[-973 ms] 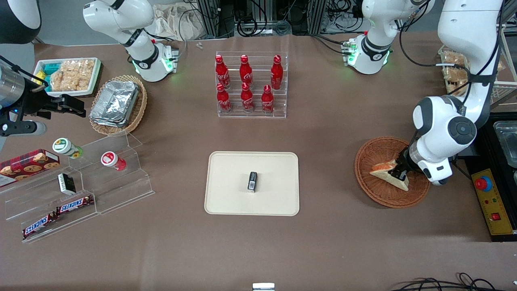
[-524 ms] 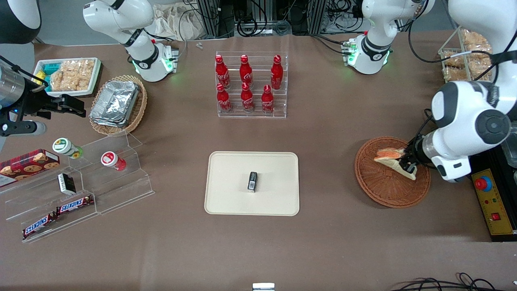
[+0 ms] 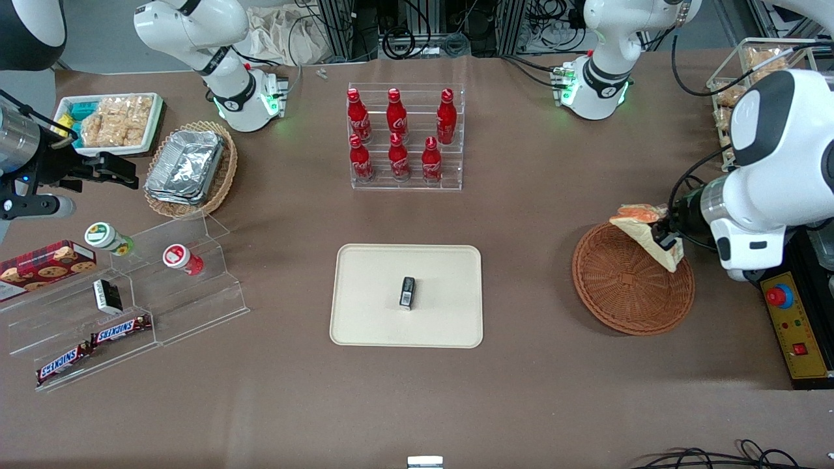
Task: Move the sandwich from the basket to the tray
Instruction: 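Lift the sandwich and carry it over the cream tray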
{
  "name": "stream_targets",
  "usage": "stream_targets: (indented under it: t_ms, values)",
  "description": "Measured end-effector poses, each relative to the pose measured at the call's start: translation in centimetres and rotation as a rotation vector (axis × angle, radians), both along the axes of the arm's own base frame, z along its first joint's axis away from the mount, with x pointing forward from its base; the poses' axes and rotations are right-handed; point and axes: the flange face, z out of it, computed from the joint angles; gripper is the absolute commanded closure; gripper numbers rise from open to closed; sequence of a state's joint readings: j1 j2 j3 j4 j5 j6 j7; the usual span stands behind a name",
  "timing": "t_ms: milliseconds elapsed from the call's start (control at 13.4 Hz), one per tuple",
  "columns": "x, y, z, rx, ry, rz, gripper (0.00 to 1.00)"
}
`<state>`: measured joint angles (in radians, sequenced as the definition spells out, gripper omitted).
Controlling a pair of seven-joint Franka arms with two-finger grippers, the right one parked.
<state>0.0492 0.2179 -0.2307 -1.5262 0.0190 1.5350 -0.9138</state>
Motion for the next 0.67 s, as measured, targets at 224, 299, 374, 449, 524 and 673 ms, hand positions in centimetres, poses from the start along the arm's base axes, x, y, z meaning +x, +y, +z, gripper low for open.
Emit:
stream_targets:
  t_ms: [224, 299, 374, 449, 524, 673]
  values:
    - [-0.9, -2.9, -0.1, -0.04, 0.04, -0.216, 1.0]
    - [-1.2, -4.1, -0.1, -0.044, 0.043, -0.261, 1.0]
    - [-1.5, -5.4, 0.0, -0.037, 0.042, -0.304, 1.0]
    - [-1.9, -7.1, 0.1, -0.028, 0.038, -0.343, 1.0]
    - [-2.4, -8.8, 0.3, -0.023, 0.034, -0.378, 1.0]
    - [-3.6, -12.2, 0.4, -0.026, 0.033, -0.452, 1.0]
